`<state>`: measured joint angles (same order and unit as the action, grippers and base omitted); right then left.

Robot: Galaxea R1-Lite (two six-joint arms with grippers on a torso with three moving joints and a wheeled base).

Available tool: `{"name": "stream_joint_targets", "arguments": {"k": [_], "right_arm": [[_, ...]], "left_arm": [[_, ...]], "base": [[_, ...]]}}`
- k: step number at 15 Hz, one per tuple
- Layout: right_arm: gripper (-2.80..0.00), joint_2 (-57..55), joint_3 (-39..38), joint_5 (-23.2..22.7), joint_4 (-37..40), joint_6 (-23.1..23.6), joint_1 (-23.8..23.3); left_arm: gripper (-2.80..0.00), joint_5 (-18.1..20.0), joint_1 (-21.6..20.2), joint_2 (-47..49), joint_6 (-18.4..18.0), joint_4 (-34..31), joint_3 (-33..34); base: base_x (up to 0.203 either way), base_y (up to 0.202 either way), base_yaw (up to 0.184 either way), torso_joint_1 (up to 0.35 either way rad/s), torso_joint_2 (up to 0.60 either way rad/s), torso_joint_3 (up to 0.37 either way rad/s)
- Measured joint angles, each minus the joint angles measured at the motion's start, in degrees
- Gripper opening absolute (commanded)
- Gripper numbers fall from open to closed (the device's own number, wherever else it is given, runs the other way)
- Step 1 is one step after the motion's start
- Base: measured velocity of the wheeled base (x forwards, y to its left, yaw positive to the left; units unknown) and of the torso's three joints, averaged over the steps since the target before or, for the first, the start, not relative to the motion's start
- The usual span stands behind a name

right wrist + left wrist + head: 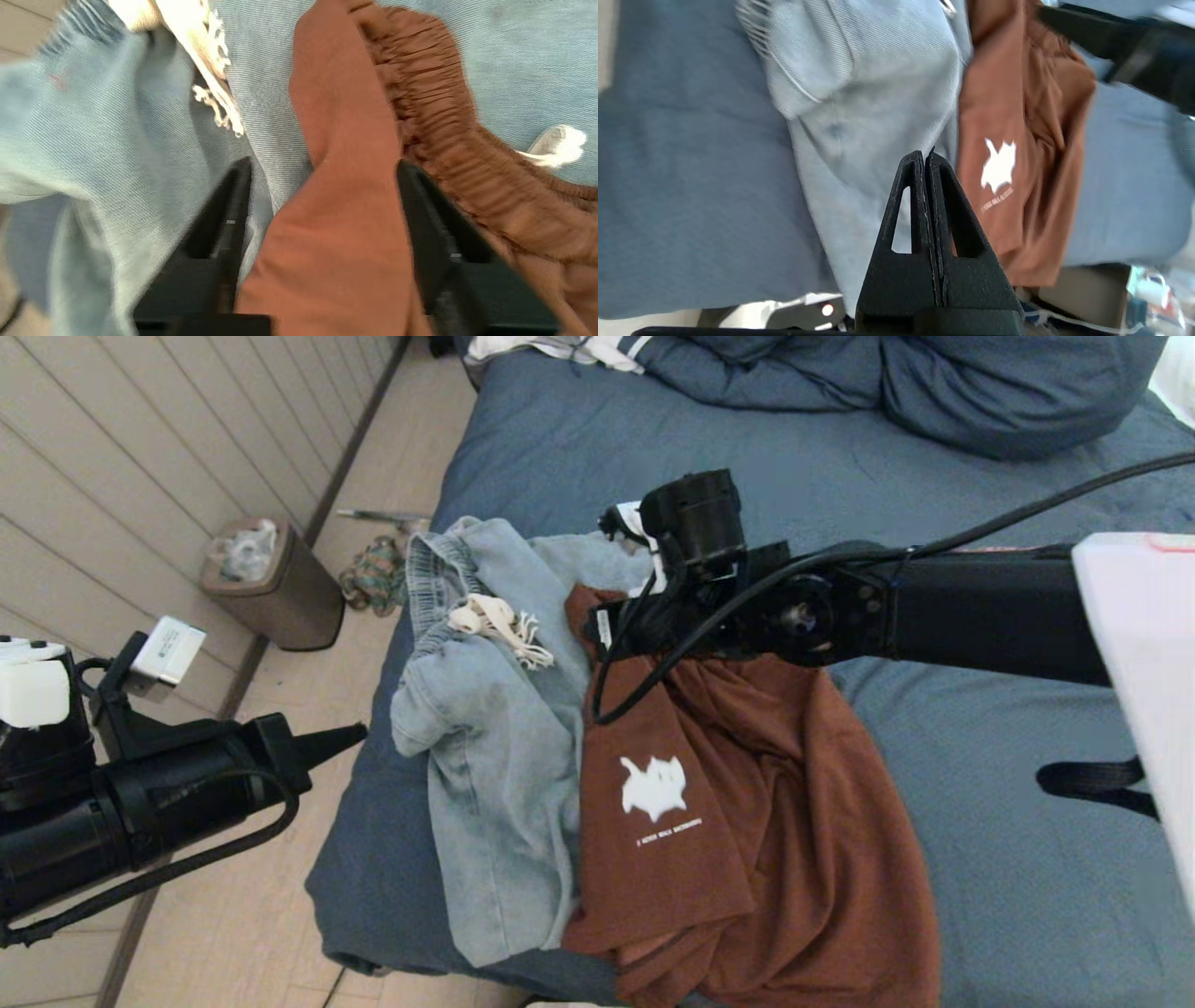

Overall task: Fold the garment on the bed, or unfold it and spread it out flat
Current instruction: Fold the brown shorts

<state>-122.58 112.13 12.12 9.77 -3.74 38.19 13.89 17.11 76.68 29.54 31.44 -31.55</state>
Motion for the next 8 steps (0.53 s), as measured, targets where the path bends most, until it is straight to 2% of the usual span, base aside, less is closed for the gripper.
{"name": "stream_joint_targets", "arguments": {"k": [3, 7, 8], "right_arm": [[0.00, -3.55, 0.02, 1.11, -4.54, 2.24, 0.69], [0.00, -7.57, 0.02, 5.41, -12.30, 6.73, -0.74], [-2.80, -8.08, 0.02, 5.65, -12.78, 7.06, -0.98]], "left_arm": [[-2.80, -0.09, 0.54, -0.28, -0.02, 0.64, 0.62], [-2.80, -0.09, 0.62, -0.10, -0.01, 0.83, 0.86], [-2.80, -0.09, 0.64, -0.05, -0.05, 0.83, 0.86]], "base": [[0.000, 0.000, 0.000, 0.000, 0.00, 0.000], [0.000, 0.000, 0.000, 0.000, 0.00, 0.000], [0.000, 0.000, 0.000, 0.000, 0.00, 0.000]]}}
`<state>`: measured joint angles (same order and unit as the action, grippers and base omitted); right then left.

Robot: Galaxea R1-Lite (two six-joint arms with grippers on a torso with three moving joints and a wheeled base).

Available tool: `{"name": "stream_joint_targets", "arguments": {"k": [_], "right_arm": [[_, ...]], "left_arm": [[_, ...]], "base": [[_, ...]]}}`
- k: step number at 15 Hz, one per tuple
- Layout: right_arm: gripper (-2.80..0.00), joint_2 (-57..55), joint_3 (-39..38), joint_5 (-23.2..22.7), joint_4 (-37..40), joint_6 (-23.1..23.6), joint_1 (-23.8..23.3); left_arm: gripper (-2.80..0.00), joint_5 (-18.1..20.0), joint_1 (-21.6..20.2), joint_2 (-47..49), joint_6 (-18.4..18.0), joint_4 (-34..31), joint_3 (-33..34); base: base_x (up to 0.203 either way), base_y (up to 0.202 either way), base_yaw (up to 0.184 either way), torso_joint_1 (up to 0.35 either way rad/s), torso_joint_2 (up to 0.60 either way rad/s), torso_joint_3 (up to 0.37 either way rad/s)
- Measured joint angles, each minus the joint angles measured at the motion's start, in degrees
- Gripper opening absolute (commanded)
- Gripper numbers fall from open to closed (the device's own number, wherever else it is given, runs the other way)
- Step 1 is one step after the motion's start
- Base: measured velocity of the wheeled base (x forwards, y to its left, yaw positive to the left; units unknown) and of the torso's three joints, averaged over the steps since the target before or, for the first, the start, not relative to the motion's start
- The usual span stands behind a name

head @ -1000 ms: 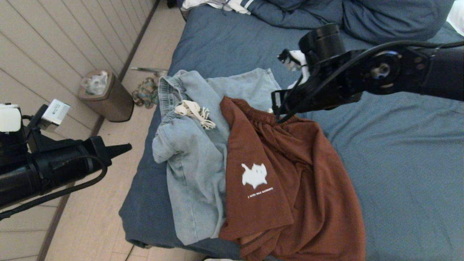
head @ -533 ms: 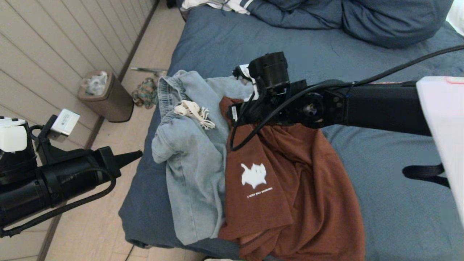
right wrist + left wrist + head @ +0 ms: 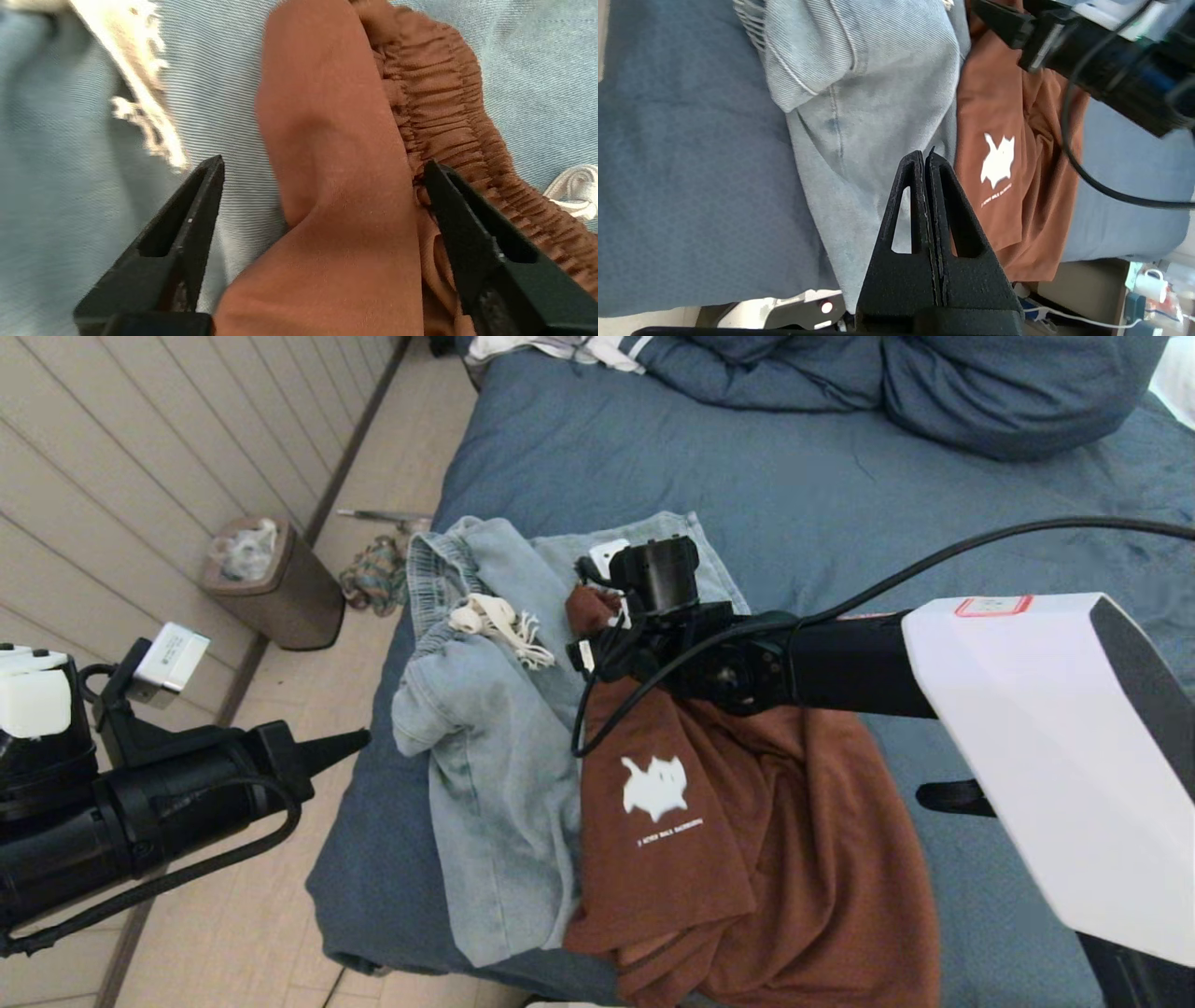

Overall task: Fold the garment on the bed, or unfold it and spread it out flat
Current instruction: Fold the brown shorts

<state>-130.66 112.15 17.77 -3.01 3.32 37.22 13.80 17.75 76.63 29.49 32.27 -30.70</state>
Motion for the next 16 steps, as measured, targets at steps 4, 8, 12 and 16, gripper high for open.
{"name": "stream_joint_targets", "arguments": {"k": [4, 8, 12, 16], "right_arm": [[-2.80, -1.15, 0.02, 2.20, -1.19, 0.86, -0.56], [-2.80, -0.46, 0.05, 2.31, -1.44, 0.95, 0.03], [-2.80, 4.46, -0.94, 4.11, 0.94, 0.48, 0.45], [-2.80, 12.60, -7.13, 5.77, 4.20, -0.19, -1.42]], "left_arm": [[-2.80, 0.01, 0.18, 0.44, 0.02, -0.02, 0.11], [-2.80, 0.04, 0.41, 0.57, -0.02, -0.13, 0.13], [-2.80, 0.06, 1.14, 0.59, -0.14, -0.05, 0.55], [-2.80, 0.05, 2.95, 0.31, -0.29, -0.02, 1.21]], "base": [[0.000, 0.000, 0.000, 0.000, 0.00, 0.000], [0.000, 0.000, 0.000, 0.000, 0.00, 0.000], [0.000, 0.000, 0.000, 0.000, 0.00, 0.000], [0.000, 0.000, 0.000, 0.000, 0.00, 0.000]]}}
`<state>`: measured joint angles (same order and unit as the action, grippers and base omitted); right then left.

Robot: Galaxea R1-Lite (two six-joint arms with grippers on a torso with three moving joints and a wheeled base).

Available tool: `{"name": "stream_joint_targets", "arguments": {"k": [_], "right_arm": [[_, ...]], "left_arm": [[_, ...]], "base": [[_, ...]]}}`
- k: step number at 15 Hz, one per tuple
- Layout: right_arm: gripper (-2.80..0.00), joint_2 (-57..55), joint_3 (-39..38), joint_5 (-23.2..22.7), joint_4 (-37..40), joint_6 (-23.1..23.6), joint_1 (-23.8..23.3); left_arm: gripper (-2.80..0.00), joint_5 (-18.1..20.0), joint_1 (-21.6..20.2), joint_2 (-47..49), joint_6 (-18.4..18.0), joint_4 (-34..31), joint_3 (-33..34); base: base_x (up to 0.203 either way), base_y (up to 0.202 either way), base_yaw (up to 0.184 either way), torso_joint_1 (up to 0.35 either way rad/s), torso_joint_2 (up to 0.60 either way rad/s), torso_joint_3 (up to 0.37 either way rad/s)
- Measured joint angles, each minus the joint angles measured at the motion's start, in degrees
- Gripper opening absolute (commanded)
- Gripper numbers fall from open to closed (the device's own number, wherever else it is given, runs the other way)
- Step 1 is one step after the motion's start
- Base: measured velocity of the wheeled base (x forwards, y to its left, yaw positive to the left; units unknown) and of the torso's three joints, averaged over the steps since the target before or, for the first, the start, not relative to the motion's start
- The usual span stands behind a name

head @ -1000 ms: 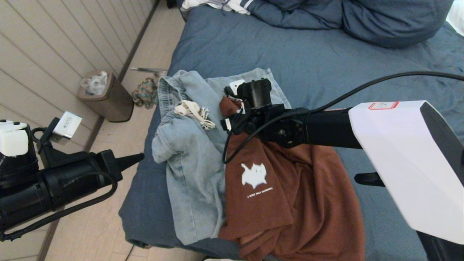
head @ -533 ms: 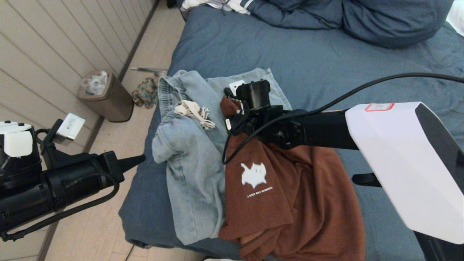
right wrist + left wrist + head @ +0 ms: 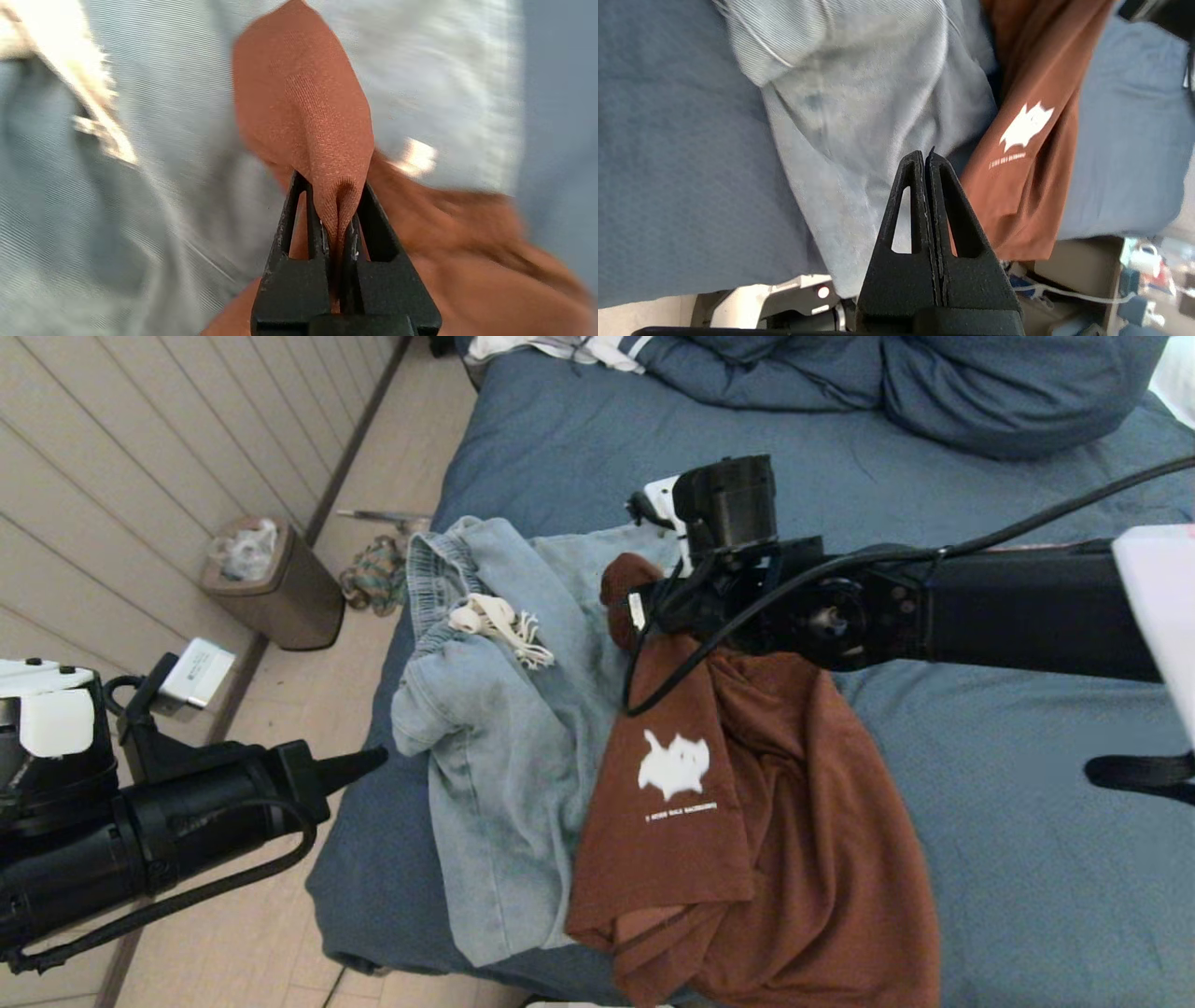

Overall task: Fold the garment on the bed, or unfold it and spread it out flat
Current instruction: Fold the brown shorts

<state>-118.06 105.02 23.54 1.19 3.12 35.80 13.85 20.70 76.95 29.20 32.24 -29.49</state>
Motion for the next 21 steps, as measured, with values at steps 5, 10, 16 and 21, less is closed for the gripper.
{"name": "stream_joint_targets", "arguments": {"k": [5, 10, 16, 21], "right_arm": [[-2.80, 11.06, -15.45, -0.53, 0.35, -3.02, -6.56], [-2.80, 18.93, -28.39, -7.82, 0.29, -5.42, -21.44], [-2.80, 17.27, -35.66, -14.55, -0.12, -6.03, -32.90], [0.00, 15.62, -36.54, -17.19, -0.18, -6.95, -33.53]], "left_arm": [[-2.80, 0.07, 1.08, -0.24, -0.21, -0.02, 0.59], [-2.80, -0.03, 2.31, -0.35, -0.23, -0.09, 0.91], [-2.80, 0.03, 2.45, -0.07, 0.07, -0.11, 1.00], [-2.80, 0.06, 2.48, 0.15, 0.15, -0.11, 0.94]], "base": [[0.000, 0.000, 0.000, 0.000, 0.00, 0.000], [0.000, 0.000, 0.000, 0.000, 0.00, 0.000], [0.000, 0.000, 0.000, 0.000, 0.00, 0.000], [0.000, 0.000, 0.000, 0.000, 0.00, 0.000]]}}
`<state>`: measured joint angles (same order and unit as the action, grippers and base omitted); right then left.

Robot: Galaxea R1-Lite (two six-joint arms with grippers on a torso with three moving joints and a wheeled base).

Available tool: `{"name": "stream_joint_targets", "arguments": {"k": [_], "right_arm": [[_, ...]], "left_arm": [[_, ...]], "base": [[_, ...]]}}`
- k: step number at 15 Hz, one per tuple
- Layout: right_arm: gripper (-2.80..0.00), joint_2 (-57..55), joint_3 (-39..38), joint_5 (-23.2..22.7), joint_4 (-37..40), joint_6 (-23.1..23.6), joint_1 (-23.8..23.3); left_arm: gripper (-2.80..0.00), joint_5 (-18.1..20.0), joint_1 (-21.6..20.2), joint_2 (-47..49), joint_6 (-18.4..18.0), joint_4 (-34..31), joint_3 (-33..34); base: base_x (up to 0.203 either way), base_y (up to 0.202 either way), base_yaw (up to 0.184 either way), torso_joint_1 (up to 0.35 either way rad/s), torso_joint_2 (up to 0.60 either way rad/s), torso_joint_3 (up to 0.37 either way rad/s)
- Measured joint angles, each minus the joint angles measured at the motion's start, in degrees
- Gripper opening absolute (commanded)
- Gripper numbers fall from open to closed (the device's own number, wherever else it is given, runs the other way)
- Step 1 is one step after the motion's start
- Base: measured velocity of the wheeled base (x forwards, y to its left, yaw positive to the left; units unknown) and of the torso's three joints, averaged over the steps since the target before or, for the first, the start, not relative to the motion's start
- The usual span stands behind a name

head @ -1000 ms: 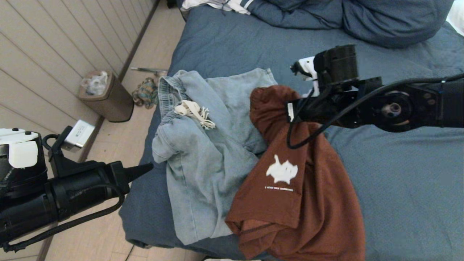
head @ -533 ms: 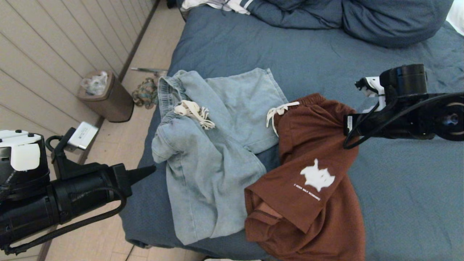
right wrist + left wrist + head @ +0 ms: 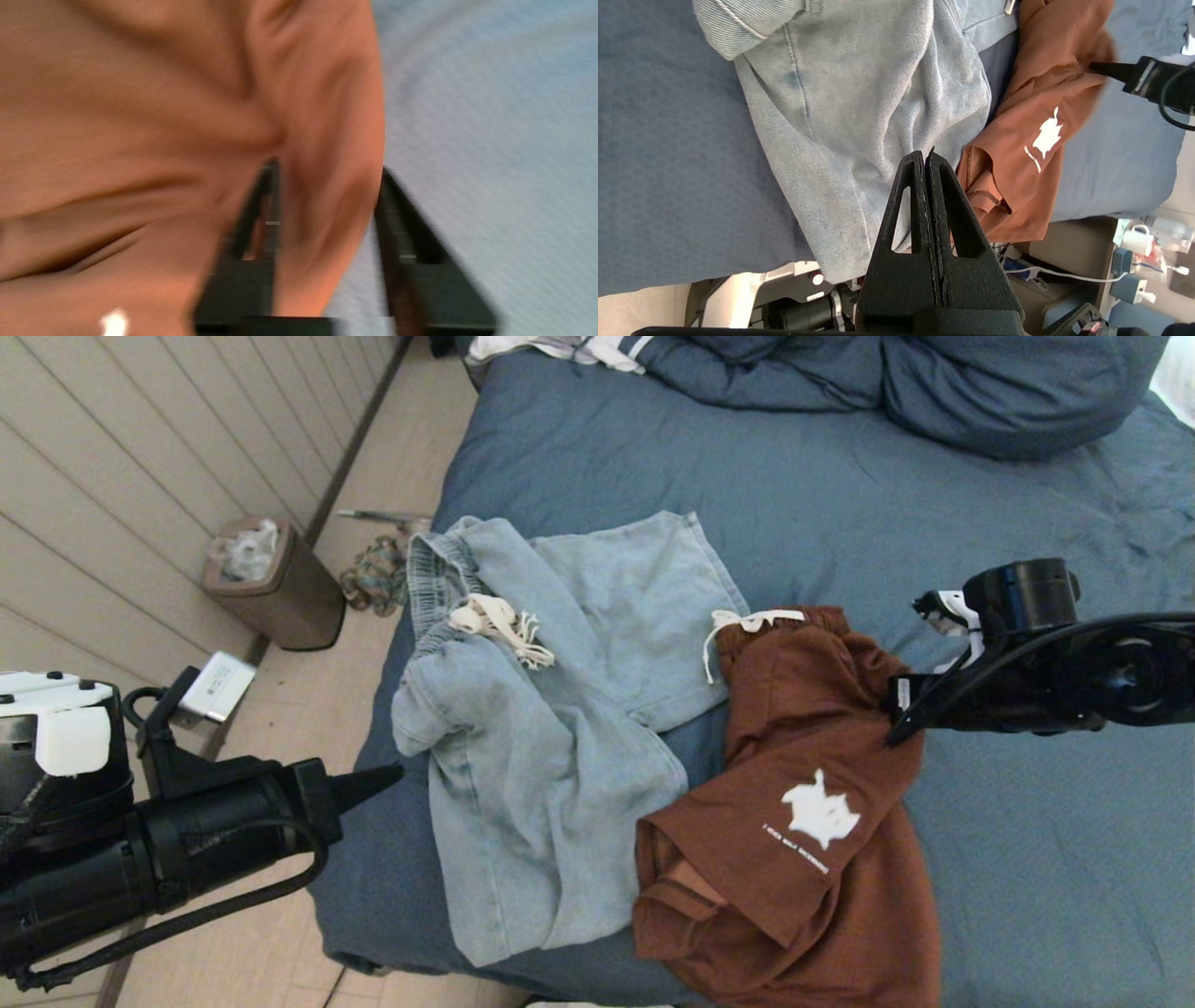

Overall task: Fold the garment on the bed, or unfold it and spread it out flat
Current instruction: Fold the brown shorts

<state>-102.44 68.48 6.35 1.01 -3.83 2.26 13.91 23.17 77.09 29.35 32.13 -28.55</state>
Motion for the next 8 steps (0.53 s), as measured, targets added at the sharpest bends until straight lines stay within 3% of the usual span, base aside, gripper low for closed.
{"name": "stream_joint_targets", "arguments": {"k": [3, 7, 8], "right_arm": [[0.00, 3.19, 0.74, -4.14, 0.36, -0.87, -0.42], [0.00, 10.62, 1.36, -5.91, 4.66, -2.10, -0.12], [-2.80, 12.86, 0.58, -6.92, 7.41, -3.05, 0.96]], "left_arm": [[-2.80, 0.01, 0.02, -0.07, -0.01, 0.01, 0.00], [-2.80, -0.07, 0.18, -0.39, 0.00, 0.00, 0.06], [-2.80, -0.11, 0.48, -0.41, -0.01, -0.02, 0.06]], "base": [[0.000, 0.000, 0.000, 0.000, 0.00, 0.000], [0.000, 0.000, 0.000, 0.000, 0.00, 0.000], [0.000, 0.000, 0.000, 0.000, 0.00, 0.000]]}}
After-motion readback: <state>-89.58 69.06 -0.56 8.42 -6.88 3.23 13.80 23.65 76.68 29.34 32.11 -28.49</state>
